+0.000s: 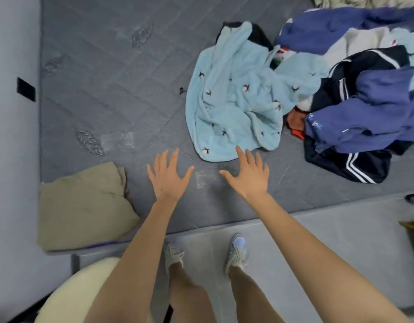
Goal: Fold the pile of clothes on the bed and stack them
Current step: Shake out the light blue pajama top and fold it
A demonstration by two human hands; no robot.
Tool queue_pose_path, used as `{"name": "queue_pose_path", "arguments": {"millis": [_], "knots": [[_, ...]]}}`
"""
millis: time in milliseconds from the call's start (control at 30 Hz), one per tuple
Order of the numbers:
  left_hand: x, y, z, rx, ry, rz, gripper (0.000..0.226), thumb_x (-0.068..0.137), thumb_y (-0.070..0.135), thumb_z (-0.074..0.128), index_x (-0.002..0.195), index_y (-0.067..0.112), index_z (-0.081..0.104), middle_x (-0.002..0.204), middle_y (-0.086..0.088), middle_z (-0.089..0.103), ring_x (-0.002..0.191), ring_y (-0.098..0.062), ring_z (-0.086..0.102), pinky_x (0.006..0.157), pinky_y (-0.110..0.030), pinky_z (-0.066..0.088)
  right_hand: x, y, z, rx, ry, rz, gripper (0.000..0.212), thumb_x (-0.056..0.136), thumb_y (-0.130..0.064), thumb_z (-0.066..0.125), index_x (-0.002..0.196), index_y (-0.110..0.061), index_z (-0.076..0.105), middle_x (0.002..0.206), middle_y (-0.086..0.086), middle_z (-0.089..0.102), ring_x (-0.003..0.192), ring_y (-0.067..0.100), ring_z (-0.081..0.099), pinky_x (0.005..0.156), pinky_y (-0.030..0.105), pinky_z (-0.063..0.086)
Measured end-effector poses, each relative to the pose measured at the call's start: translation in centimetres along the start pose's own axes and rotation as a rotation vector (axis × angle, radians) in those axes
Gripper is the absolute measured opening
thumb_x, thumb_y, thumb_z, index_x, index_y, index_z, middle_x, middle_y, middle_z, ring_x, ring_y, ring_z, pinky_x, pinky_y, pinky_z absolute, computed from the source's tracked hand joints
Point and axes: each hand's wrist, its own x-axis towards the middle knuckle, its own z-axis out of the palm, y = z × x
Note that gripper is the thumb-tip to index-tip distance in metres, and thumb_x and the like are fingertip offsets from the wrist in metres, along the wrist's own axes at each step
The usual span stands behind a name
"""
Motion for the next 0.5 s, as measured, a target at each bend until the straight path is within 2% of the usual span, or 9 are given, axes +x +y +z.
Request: {"name": "queue_pose_path", "arguments": {"millis": [200, 367, 500], "knots": [[-0.7, 7.1, 0.1, 0.074, -0.023, 0.07, 0.072, 0.089, 0.065, 0.042, 0.15, 0.034, 0.019, 0.16, -0.002, 0.009, 0.148, -0.024, -0.002, 0.116, -0.051, -0.01, -0.2, 5.4, -4.5, -0.056, 0.008, -0.003, 0.084, 0.089, -0.065, 0.044, 0.153, -0.032, 0.001, 0.162, 0.003, 0.003, 0.148, 0.031, -0.002, 0.117, 0.054, 0.007], [0.1, 10.0, -0.5, 0.101, 0.003, 0.153, 0.068, 0.09, 0.062, 0.045, 0.148, 0.032, 0.027, 0.16, -0.003, 0.01, 0.148, -0.025, -0.001, 0.116, -0.052, -0.009, 0.1, 7.0, -6.9, -0.088, -0.004, -0.004, 0.084, 0.09, -0.066, 0.041, 0.152, -0.035, -0.005, 0.162, 0.003, -0.002, 0.148, 0.032, -0.007, 0.117, 0.055, 0.003], [2.3, 11.9, -0.6, 0.159, -0.063, 0.184, 0.071, 0.09, 0.065, 0.039, 0.151, 0.034, 0.017, 0.161, -0.001, 0.002, 0.148, -0.024, -0.006, 0.115, -0.051, -0.011, 1.2, 7.8, -7.9, -0.09, 0.004, 0.022, 0.082, 0.091, -0.066, 0.038, 0.152, -0.035, -0.007, 0.162, 0.003, -0.006, 0.148, 0.032, -0.008, 0.117, 0.056, 0.002]]}}
